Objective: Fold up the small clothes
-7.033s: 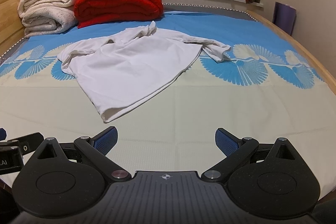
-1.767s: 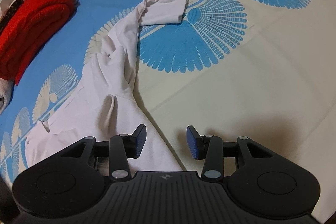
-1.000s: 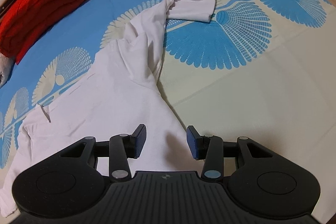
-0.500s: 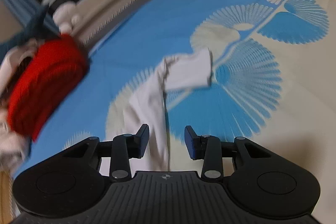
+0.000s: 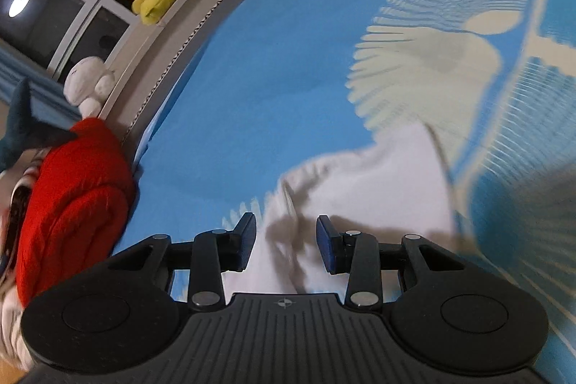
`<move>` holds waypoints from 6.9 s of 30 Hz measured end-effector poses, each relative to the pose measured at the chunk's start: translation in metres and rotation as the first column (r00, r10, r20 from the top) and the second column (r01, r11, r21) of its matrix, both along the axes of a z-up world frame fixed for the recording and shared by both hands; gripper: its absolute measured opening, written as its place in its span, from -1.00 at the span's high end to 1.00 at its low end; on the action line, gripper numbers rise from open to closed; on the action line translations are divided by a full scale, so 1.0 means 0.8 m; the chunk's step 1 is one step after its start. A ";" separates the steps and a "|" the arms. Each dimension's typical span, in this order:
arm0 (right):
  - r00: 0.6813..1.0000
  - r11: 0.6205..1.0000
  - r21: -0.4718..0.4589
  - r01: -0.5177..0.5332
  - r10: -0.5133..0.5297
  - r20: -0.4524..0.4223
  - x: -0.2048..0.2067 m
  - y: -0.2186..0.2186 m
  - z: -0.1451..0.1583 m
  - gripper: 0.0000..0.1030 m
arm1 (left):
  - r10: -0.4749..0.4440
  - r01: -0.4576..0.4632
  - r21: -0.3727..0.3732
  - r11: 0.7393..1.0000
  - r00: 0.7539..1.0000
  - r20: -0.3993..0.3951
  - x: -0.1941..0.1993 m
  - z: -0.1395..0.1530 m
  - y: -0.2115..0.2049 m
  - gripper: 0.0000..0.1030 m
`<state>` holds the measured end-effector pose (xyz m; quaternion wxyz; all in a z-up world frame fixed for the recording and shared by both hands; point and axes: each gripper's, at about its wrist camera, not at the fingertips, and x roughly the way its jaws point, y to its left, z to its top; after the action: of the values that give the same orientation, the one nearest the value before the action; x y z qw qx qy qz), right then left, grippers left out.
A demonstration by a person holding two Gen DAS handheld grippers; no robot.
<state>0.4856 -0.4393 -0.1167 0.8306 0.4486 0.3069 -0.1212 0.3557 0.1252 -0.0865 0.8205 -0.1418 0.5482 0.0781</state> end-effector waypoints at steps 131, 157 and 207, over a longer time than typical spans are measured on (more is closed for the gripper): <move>0.828 0.570 -0.607 -0.554 0.453 -0.330 -0.612 0.183 0.112 0.10 | -0.349 0.329 0.189 0.925 0.934 0.082 -0.415 0.008 -0.054 -0.32; 0.932 0.699 -0.691 -0.185 0.348 0.103 -0.547 0.089 0.210 -0.41 | -0.156 0.072 0.215 0.974 0.901 0.406 -0.354 0.098 0.014 0.52; 0.948 0.608 -0.741 -0.284 0.295 -0.121 -0.496 0.105 0.183 -0.37 | -0.056 -0.135 0.432 0.892 0.914 0.401 -0.151 0.092 0.117 0.90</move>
<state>0.0890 -0.3552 0.0298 0.9513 0.0115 0.2920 -0.0979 0.2351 0.2189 -0.0132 0.9240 0.0280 0.3310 0.1894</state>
